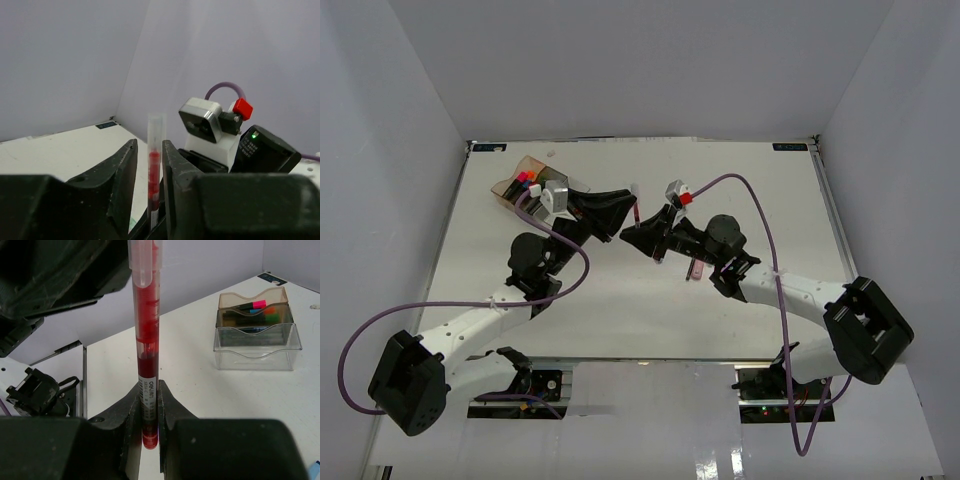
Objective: Sort the stationery into containers
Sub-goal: Close the pen cap on the pen.
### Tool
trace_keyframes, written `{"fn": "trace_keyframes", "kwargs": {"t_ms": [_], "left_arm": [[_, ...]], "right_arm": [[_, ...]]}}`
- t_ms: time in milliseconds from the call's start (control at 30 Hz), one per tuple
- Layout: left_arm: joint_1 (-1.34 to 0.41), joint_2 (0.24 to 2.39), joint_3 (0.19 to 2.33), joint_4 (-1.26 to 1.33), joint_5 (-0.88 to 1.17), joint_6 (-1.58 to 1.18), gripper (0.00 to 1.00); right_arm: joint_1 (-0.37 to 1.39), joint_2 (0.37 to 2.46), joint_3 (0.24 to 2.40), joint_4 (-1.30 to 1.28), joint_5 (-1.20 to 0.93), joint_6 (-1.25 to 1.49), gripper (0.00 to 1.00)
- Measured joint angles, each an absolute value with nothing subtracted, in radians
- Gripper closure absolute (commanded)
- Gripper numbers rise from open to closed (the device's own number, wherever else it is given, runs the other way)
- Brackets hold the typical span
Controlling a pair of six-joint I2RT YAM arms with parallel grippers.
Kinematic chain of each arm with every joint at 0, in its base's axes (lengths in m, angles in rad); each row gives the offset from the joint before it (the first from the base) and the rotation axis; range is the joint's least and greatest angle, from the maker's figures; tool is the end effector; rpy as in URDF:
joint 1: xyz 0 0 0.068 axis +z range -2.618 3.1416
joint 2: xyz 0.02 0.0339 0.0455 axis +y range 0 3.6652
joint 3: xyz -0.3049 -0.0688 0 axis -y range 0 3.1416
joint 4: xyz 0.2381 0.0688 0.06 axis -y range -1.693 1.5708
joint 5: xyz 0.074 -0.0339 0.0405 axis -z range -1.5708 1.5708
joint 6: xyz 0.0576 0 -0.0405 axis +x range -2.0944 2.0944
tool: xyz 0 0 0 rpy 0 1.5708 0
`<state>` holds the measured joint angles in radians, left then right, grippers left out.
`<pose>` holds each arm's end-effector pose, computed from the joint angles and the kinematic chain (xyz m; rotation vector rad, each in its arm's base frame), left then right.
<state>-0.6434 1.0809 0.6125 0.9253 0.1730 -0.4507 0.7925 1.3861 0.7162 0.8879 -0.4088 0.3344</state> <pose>0.1808 -0.1480 0.3863 0.2756 1.1526 -1.0674 0.2026 0.2381 0.3398 -0.6863 1.3126 1.2056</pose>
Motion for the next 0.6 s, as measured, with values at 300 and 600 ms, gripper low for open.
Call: {"fn": "trace_keyframes", "kwargs": {"t_ms": [300,600], "left_arm": [[-0.643,1.071,0.612,0.869,0.187,-0.43,0.31],[-0.643,1.044,0.662,0.772,0.247,-0.385,0.21]], "right_arm": [[0.792,1.362,0.716,0.9,-0.395,0.334,0.92],[0.786,1.362,0.716,0.888,-0.398,0.329,0.92]]}}
